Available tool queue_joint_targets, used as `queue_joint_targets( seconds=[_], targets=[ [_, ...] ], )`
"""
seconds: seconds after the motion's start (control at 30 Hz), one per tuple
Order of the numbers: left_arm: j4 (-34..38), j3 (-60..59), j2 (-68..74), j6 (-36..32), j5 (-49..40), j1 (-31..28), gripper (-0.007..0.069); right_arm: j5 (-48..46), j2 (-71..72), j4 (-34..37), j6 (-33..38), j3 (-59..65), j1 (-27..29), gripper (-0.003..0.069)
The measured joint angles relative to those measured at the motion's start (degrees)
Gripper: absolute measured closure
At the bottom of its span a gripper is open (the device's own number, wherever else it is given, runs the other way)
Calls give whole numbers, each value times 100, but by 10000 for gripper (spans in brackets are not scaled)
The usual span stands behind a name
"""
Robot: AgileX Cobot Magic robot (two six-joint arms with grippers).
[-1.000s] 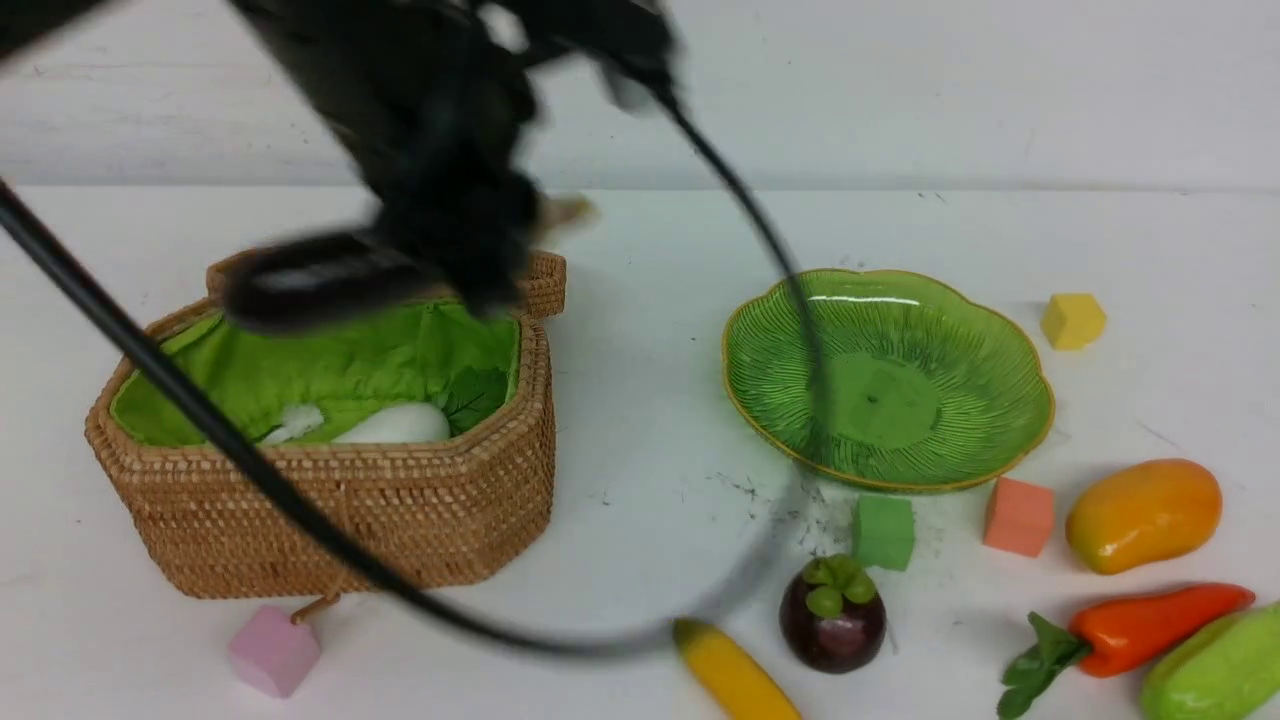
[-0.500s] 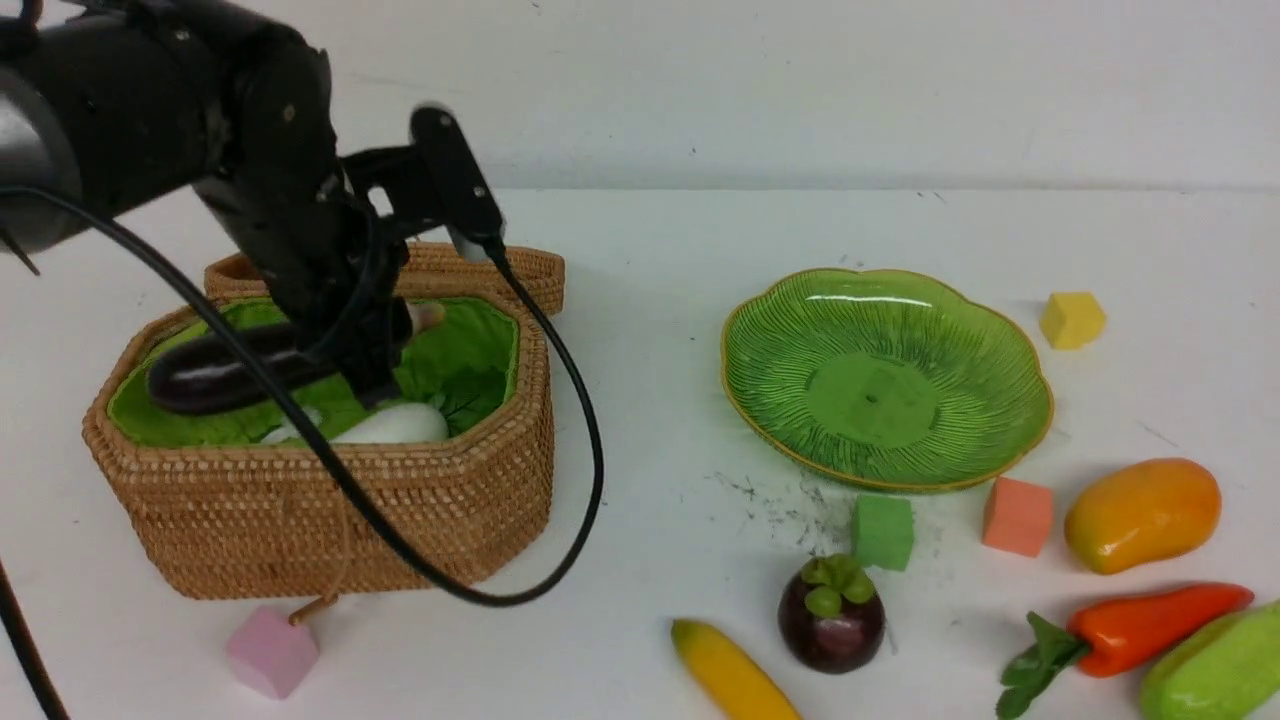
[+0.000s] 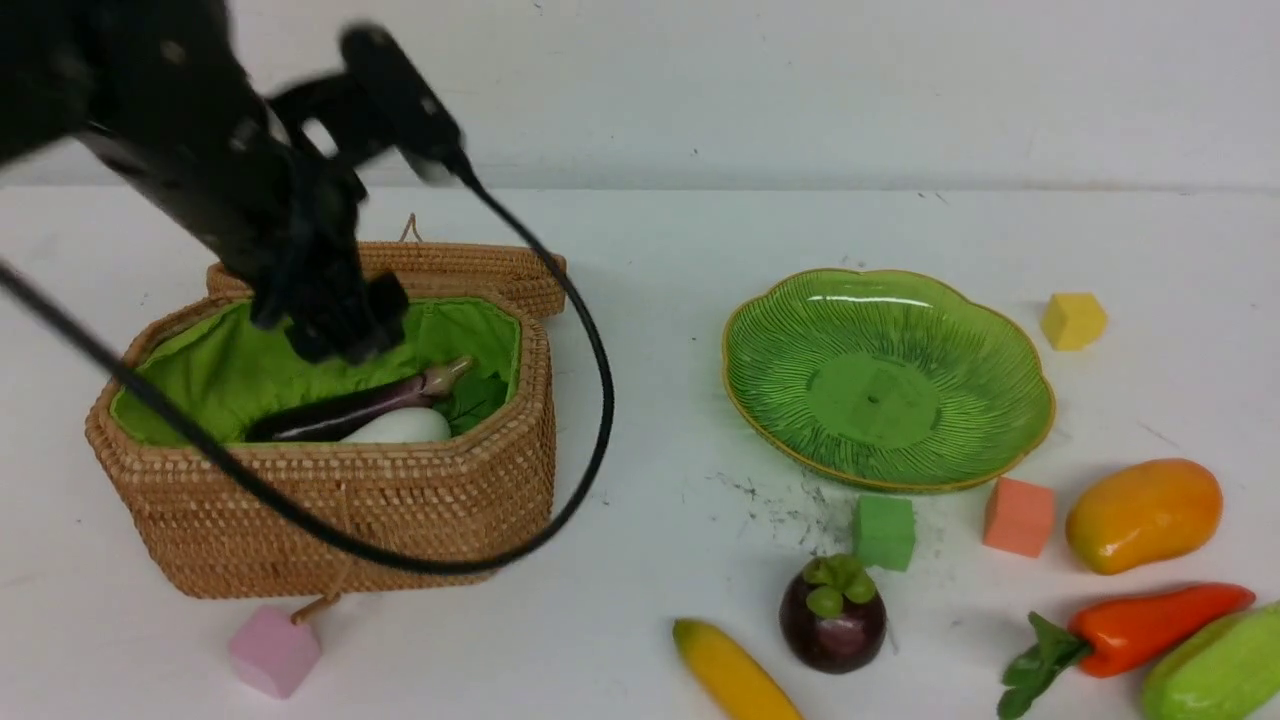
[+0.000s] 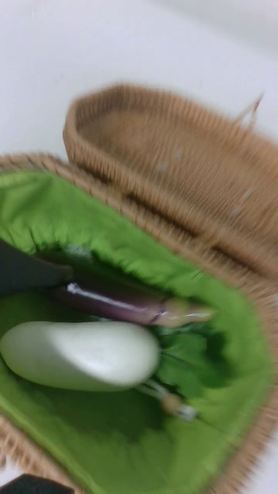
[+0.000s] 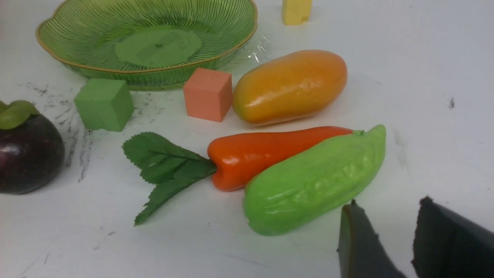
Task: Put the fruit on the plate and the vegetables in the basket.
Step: Use the right arm to grab a banana and put it into the right plate
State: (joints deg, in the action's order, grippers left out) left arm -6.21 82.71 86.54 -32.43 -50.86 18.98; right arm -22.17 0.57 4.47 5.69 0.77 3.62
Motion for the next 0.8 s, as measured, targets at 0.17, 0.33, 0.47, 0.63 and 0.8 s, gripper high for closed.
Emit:
queue_joint_targets(
  seconds=[0.17, 0.33, 0.47, 0.63, 0.8],
  targets=[
    [621, 0, -975, 98, -58, 0, 155, 0, 0, 0, 0, 0, 0, 416],
    [1339, 0, -1583, 583, -613, 0, 393, 0, 0, 0, 0, 0, 0, 416],
    [1671, 0, -1643, 1138, -1173, 0, 615, 0, 0, 0, 0, 0, 0, 416],
    [1670, 0, -1681, 1973, -1392, 0, 638, 0, 0, 0, 0, 0, 0, 416],
    [1607, -233, -2380, 2780, -1957, 0, 638, 0, 0, 0, 0, 0, 0, 416]
  ],
)
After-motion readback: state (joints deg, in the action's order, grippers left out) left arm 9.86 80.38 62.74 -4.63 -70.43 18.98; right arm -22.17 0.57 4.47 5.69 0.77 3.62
